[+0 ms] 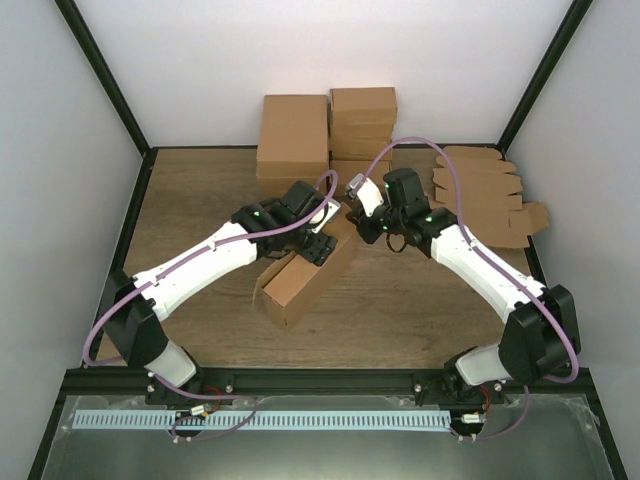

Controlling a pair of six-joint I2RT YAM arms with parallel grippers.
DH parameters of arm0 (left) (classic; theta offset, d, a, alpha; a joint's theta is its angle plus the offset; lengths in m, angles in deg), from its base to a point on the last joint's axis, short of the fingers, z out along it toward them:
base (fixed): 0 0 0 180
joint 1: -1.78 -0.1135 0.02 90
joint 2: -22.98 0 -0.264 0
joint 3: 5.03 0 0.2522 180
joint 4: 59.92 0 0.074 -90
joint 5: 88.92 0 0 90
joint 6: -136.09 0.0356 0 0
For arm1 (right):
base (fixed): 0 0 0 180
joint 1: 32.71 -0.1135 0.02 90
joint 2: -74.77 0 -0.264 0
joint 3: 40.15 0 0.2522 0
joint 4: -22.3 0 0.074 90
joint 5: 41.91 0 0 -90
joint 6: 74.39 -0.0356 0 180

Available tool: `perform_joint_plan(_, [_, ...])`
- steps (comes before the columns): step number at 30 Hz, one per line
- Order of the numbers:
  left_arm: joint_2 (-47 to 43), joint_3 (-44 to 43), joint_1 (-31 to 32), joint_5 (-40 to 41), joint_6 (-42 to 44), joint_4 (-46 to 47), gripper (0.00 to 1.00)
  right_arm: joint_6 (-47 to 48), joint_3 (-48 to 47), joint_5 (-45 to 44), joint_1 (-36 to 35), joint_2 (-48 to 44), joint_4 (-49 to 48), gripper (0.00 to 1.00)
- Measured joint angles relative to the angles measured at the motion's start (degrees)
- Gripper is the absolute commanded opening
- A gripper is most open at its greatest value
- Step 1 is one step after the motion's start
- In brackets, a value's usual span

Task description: Fold the paper box

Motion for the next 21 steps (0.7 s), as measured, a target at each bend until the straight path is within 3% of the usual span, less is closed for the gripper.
perform_joint_plan(13, [0.0, 0.0, 0.0, -0.37, 1.95, 0.07, 0.76, 1.22, 1.57, -0.02, 0.02, -0.81, -1.29, 0.04])
perform_joint_plan(21, [-0.02, 0.02, -0.15, -1.73, 3.72, 0.04, 0.76, -3.85, 4.02, -4.22, -2.47, -2.86, -3.02, 0.01])
